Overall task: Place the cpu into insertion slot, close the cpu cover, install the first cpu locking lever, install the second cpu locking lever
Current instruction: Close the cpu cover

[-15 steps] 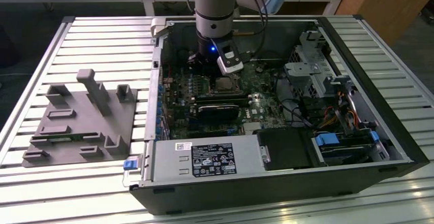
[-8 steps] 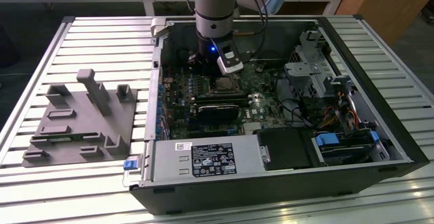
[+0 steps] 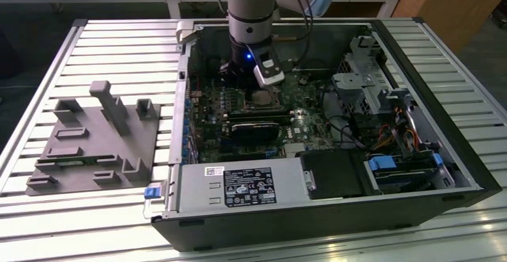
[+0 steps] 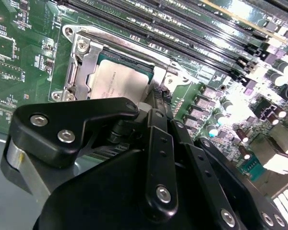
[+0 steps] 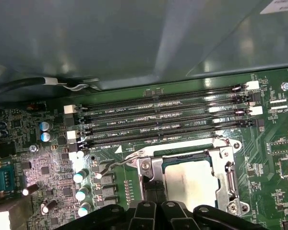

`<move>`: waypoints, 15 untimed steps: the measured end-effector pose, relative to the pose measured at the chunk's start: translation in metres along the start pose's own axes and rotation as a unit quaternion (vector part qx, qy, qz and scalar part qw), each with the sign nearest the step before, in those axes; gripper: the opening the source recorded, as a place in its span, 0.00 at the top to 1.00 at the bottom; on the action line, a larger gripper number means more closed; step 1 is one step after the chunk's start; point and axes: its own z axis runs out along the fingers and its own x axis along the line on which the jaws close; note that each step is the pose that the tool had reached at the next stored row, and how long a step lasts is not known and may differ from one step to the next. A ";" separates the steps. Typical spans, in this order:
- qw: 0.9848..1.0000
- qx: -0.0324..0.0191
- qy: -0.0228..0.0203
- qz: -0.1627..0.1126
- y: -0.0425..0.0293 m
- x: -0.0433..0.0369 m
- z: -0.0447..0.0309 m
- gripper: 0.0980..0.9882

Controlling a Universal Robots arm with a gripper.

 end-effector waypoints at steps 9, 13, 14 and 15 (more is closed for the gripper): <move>1.000 0.000 0.000 0.000 0.0004 -0.0002 -0.0132 0.99; 1.000 0.000 0.000 0.000 0.0005 -0.0003 -0.0150 0.99; 1.000 0.000 0.000 0.000 0.0006 -0.0010 -0.0151 0.99; 1.000 0.000 0.000 0.000 0.0009 -0.0029 -0.0151 0.99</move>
